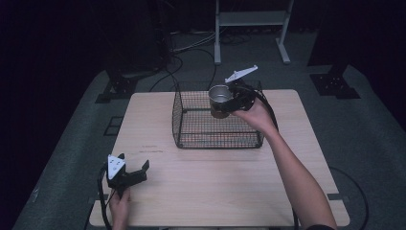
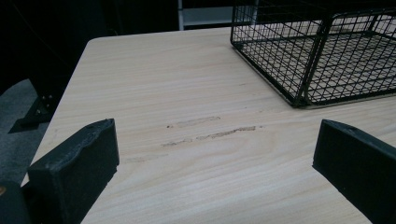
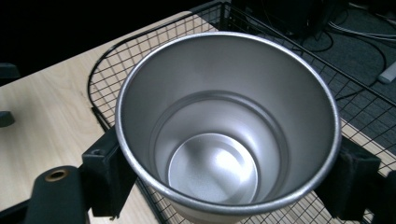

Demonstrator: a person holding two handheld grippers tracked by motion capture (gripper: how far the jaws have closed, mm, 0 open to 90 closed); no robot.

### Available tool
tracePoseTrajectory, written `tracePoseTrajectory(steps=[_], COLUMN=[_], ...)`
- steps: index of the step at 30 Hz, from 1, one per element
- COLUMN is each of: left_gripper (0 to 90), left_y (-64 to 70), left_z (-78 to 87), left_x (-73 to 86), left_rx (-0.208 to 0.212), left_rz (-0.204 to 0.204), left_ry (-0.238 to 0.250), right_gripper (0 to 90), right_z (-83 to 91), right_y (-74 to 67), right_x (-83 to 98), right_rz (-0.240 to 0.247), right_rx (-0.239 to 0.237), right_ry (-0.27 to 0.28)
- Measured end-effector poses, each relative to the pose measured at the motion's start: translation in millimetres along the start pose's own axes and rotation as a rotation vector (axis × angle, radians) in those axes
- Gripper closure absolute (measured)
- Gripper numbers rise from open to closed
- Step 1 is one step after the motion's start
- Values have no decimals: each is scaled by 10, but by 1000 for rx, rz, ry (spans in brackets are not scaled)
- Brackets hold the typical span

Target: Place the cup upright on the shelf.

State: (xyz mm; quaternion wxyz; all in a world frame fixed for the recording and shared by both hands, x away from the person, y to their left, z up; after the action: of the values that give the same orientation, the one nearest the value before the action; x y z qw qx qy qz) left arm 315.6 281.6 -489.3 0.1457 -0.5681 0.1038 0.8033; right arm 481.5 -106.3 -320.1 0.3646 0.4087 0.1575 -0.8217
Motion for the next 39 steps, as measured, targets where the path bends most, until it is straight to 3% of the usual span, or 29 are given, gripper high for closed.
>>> tracePoseTrajectory(steps=[10, 19, 39], left_gripper=[0, 0, 0], left_y=[2, -2, 2], left_z=[-3, 3, 3], left_x=[0, -1, -1], left_rx=[-1, 0, 2], left_rz=[1, -6, -1], left_ry=[3, -5, -1], right_gripper=[181, 181, 181], right_z=[-147, -411, -707], right_y=[63, 77, 193], right_x=[-84, -27, 140], right_rz=[-29, -31, -62], right_rx=[6, 5, 8], right_ry=[8, -29, -68])
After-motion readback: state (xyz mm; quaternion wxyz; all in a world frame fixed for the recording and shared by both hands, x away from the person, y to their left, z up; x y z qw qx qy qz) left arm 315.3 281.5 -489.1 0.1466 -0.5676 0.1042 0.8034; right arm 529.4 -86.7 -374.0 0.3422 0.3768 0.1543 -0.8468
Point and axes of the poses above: each handheld gripper's, and its own axes: z roughly backward along the jaws, x roughly out of its underside, y roughly to its right, the point moved 2 cm from there along -z, roughly forward along the jaws, and after that the axes turned 4 degrees about x, right-handed, at the moved point
